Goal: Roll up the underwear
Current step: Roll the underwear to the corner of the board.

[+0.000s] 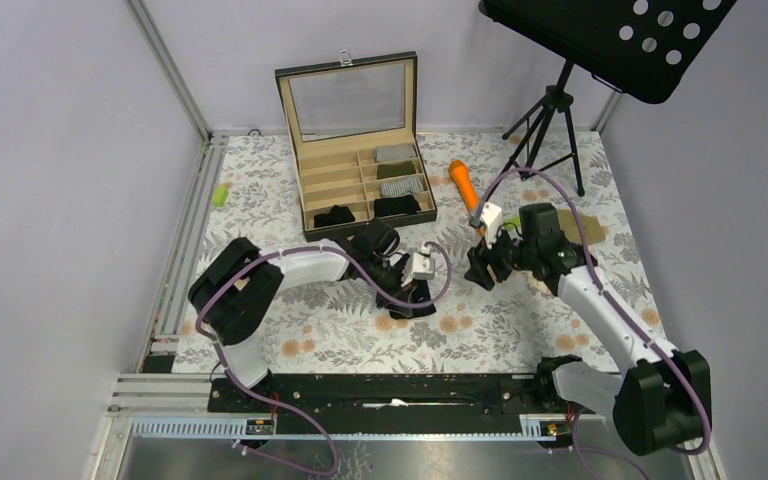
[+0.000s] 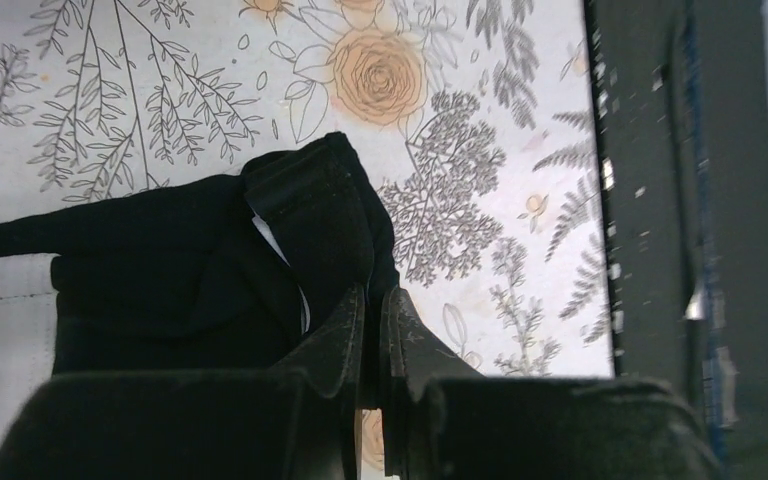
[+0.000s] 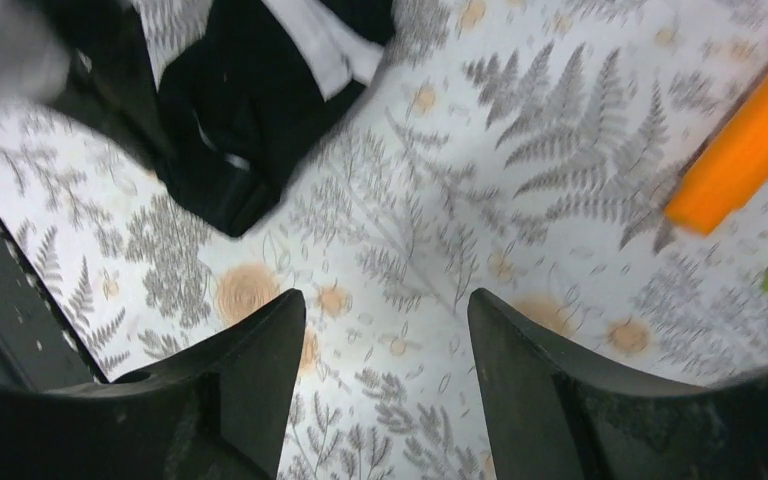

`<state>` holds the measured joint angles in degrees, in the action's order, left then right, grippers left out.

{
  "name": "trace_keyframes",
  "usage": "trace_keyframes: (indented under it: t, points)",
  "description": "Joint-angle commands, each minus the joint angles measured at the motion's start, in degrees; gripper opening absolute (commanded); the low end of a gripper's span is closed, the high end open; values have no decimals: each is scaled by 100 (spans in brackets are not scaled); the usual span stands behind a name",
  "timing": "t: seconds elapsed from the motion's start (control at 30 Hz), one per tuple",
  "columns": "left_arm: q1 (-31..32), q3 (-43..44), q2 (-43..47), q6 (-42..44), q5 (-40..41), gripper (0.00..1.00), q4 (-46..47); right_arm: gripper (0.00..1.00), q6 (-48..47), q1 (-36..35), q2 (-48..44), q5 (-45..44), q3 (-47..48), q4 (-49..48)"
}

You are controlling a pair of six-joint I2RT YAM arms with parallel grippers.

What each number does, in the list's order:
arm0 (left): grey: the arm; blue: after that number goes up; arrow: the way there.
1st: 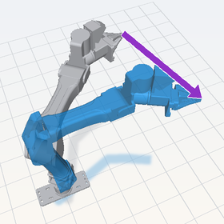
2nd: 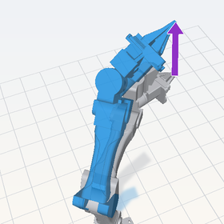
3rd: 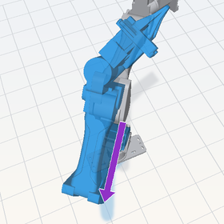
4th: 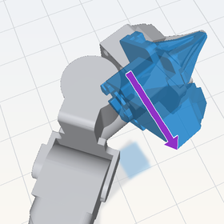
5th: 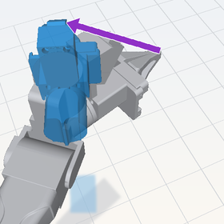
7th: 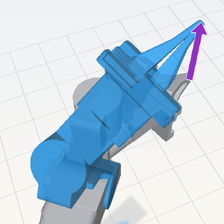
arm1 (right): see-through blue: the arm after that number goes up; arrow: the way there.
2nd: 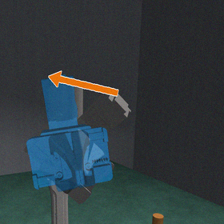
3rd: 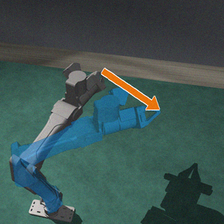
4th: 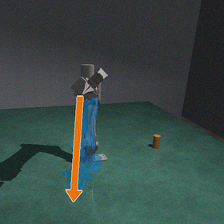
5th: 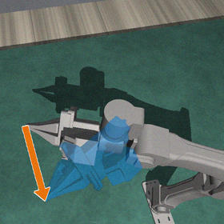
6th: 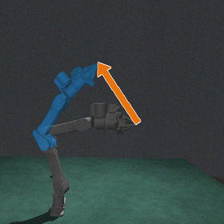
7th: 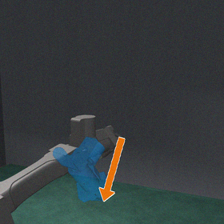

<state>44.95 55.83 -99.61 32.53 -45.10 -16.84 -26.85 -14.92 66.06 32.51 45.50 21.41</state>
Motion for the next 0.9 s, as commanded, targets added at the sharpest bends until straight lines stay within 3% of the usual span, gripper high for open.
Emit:
trace_keyframes:
  t: [0.0, 0.07, 0.2, 0.47, 0.63, 0.87]
  points:
    - [-353, 294, -419, -1095, -1370, 0, -202, 65, -638, -28, -589, 62, -681, -246]
    - [-496, 342, -593, -1330, -1577, 0, -132, 63, -1022, -167, -767, 234, -857, 6]
    - [-709, 387, -915, -1597, -1746, 0, 11, 62, -1710, -1307, -811, -232, -1042, 47]
    - [-915, 484, -1199, -1767, -1784, 0, 66, 66, -2351, -3037, 128, -663, -860, -1173]
    - [-996, 536, -1267, -1746, -1862, 0, -47, 69, -2760, -3481, 873, -974, -710, -1559]
    - [-1023, 532, -1245, -1755, -1829, 0, -47, 65, -3105, -3527, 1576, -1217, -570, -1780]
